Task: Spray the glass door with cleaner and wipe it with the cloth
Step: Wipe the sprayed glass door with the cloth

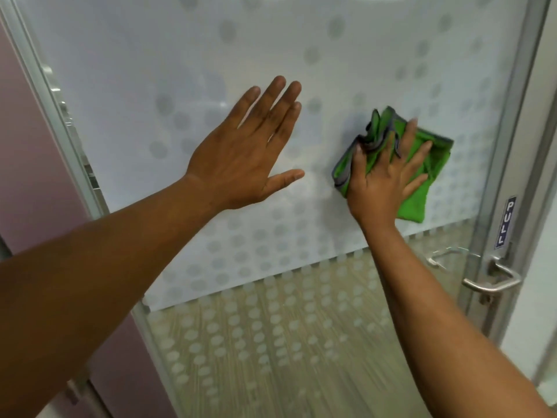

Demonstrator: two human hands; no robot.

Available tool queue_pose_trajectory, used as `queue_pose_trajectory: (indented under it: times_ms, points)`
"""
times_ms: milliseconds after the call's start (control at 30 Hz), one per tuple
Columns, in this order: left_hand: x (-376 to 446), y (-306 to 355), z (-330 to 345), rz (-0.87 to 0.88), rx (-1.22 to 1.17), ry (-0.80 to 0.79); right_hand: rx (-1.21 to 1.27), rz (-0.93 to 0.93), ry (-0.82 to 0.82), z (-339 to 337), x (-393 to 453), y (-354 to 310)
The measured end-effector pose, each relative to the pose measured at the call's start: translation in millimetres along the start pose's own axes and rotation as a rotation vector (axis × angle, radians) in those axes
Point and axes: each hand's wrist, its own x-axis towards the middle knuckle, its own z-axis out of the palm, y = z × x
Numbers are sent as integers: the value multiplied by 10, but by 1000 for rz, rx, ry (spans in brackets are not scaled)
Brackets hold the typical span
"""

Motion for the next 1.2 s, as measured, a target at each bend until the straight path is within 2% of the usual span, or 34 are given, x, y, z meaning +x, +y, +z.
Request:
queue_pose_trajectory:
  times_ms: [67,133,300,433,500,667,800,867,933,1033,1133,1200]
  points:
    - [-2,6,6,1,13,7,26,73,-23,55,-317,84]
    - [0,13,5,4,19,12,32,67,-57,143,-732,68]
    - [-5,11,-3,12,-22,26,-16,-145,-169,289,-1521,-310]
    - [-25,-1,5,15,-52,41,-66,-316,-173,198,-1235,-431]
    - [-22,2,9,3,-56,45,-81,-320,-146,133,-896,-432]
    - [-25,6,43,-1,-73,49,-22,-123,-54,83,-456,-165]
    - [-21,9,42,-4,-107,66,70,262,-40,172,-827,217]
    - [-18,8,41,-1,-115,67,90,363,-46,223,-1215,248]
    - [-36,8,44,-5,-120,69,119,312,-106,257,-1651,121]
    - [-49,-4,30,-11,-141,69,100,61,-214,284,-1993,-177]
    - [-54,-5,-9,-11,-177,38,34,-94,-181,268,-1625,-271]
    - [-111,51,-25,-4,-197,29,-2,-59,-123,225,-1238,-214]
